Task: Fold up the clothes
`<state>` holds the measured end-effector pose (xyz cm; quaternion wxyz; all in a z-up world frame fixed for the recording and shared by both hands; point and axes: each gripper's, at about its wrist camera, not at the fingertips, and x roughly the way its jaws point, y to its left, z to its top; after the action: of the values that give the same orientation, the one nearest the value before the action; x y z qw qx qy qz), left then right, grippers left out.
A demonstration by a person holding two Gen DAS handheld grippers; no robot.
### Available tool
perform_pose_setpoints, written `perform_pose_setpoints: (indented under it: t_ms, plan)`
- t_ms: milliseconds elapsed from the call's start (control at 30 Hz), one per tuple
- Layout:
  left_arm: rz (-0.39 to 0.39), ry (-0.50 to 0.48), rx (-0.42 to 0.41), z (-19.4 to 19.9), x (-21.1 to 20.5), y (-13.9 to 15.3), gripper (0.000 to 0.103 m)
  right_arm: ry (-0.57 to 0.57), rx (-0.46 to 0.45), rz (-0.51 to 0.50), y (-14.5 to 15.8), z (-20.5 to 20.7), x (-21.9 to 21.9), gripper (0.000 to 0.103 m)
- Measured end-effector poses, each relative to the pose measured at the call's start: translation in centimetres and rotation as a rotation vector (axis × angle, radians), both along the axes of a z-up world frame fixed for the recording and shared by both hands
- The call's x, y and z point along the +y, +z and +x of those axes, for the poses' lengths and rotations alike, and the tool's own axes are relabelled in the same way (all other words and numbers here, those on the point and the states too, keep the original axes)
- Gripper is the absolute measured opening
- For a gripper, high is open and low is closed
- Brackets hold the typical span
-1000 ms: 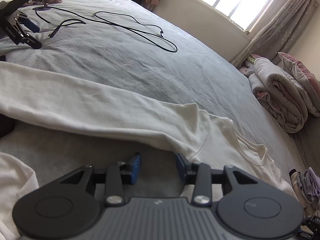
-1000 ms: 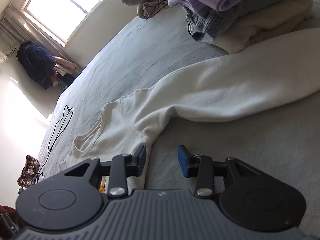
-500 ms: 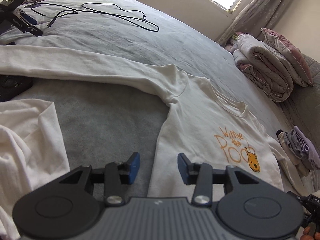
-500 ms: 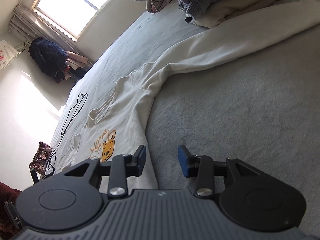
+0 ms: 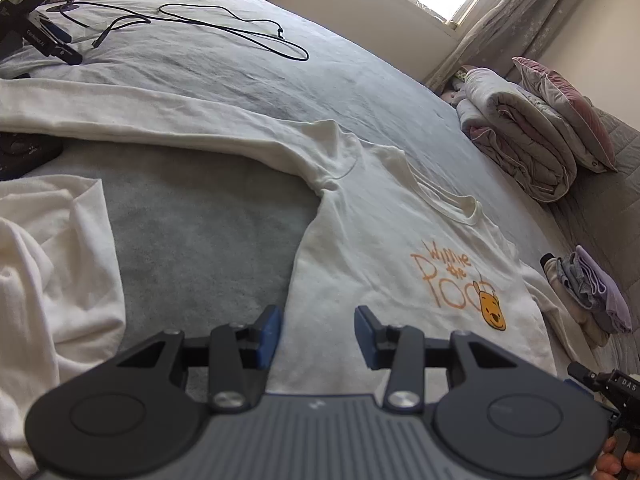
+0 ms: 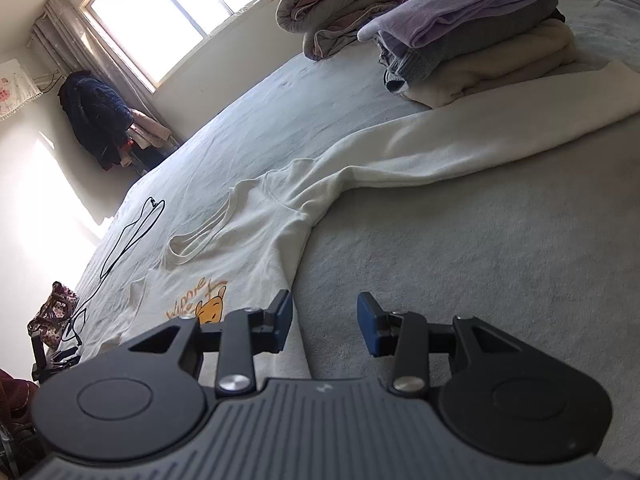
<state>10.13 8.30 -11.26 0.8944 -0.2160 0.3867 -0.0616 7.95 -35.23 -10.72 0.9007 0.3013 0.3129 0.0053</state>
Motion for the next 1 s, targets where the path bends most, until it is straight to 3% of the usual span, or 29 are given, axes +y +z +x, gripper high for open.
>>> perform_pose_setpoints:
  t_ms: [567,733,1000]
  plan:
    - [0.02,-0.004,0.003,0.3,-0.4,-0.1,0.042,0.095,-0.009,-0.189,-0.6,1.6,3.5,0.041]
    - [-0.002,0.002,0.007,0.3,0.0,-0.2,0.042,0.055,-0.034,-0.232,-0.1,1.5,3.2,0.041]
    - [0.008,-0.004,0.006,0.3,-0.2,-0.2,0.042,0.079,-0.006,-0.233,-0.7,2.0,3.6,0.041]
